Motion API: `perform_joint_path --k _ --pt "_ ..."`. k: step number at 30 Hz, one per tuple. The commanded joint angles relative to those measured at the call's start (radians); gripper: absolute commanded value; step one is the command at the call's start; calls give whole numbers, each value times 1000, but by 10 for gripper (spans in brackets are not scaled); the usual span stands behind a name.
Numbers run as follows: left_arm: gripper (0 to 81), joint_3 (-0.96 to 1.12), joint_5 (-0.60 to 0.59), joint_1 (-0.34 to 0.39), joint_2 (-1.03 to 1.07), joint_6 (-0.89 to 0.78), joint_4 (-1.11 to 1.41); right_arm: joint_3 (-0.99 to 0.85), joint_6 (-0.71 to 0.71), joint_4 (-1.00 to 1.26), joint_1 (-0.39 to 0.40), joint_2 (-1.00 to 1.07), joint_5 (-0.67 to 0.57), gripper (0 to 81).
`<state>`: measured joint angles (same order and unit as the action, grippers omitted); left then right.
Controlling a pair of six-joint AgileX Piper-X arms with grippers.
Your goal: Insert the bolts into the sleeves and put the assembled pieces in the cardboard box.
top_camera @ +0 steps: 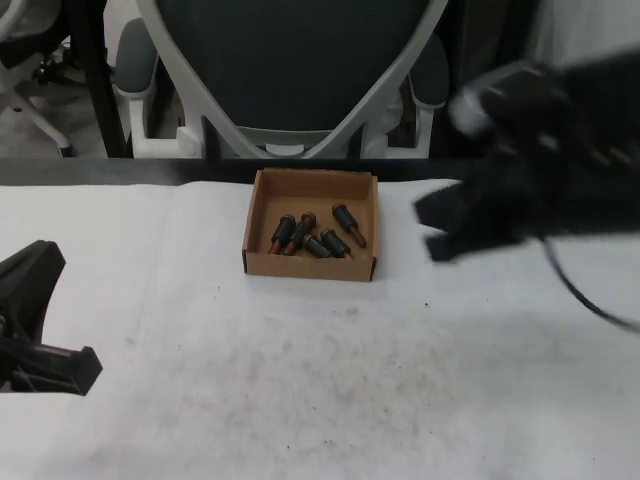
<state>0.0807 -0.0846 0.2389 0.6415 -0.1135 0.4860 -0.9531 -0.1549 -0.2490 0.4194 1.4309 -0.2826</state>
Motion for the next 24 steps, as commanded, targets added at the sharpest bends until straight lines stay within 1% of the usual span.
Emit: perform_joint_path --k 1,4,6,9,12,15,19,20,22,24 --pt "8 4 -26 3 -10 9 4 275 63 183 -5 -295 72 3" --pt "8 4 -92 3 -11 9 4 411 102 216 -5 -482 134 3" --pt "8 4 -129 3 -11 9 -13 491 112 217 -5 -622 143 3" --pt "8 6 -127 3 -43 -6 -95 583 119 181 -5 -805 153 3" --pt "8 6 -127 3 -126 -43 -192 645 170 96 -5 -987 208 3" --pt "8 8 -86 3 -264 -3 -281 676 177 -51 -5 -1178 283 3" --pt "8 26 4 3 -482 23 -551 683 174 -257 -5 -1395 392 3" --pt "8 30 18 3 -525 4 -593 683 174 -308 -5 -1431 408 3" --pt "8 34 16 3 -621 2 -641 678 180 -391 -5 -1431 427 3" --pt "8 41 16 5 -642 3 -695 662 211 -414 -3 -1431 420 3"
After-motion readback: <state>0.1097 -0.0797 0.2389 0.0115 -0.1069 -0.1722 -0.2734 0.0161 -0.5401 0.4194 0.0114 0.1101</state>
